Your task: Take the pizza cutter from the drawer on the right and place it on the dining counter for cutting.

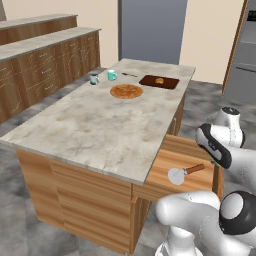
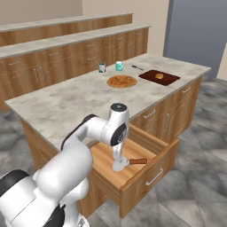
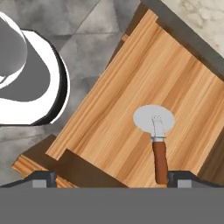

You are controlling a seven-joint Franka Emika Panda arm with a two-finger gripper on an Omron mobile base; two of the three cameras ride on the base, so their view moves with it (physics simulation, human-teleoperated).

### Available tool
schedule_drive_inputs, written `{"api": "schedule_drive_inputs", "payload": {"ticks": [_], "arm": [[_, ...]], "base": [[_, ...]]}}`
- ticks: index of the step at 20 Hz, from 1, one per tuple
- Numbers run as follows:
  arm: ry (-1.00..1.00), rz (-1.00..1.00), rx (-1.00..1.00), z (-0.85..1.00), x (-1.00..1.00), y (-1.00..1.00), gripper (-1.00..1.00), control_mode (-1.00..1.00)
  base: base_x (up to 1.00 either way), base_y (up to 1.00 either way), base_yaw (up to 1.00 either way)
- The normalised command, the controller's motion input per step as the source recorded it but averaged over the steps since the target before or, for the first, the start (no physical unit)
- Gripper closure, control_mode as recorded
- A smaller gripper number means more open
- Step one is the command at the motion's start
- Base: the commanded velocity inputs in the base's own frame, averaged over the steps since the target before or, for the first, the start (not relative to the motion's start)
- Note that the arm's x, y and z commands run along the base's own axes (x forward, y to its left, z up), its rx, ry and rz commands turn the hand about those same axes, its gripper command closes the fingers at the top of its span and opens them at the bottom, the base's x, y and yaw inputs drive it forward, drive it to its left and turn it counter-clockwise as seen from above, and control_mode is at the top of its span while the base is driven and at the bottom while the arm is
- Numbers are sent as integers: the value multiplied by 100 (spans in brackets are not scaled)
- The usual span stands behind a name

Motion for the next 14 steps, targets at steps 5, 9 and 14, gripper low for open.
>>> {"api": "schedule_drive_inputs", "payload": {"ticks": [5, 9, 14], "arm": [[-2, 11, 0, -43, 11, -14, -100, -100], [-8, 2, -4, -42, 4, -17, -100, -100], [0, 0, -4, -6, 17, 0, -100, -100]], "base": [[0, 0, 0], [0, 0, 0], [0, 0, 0]]}}
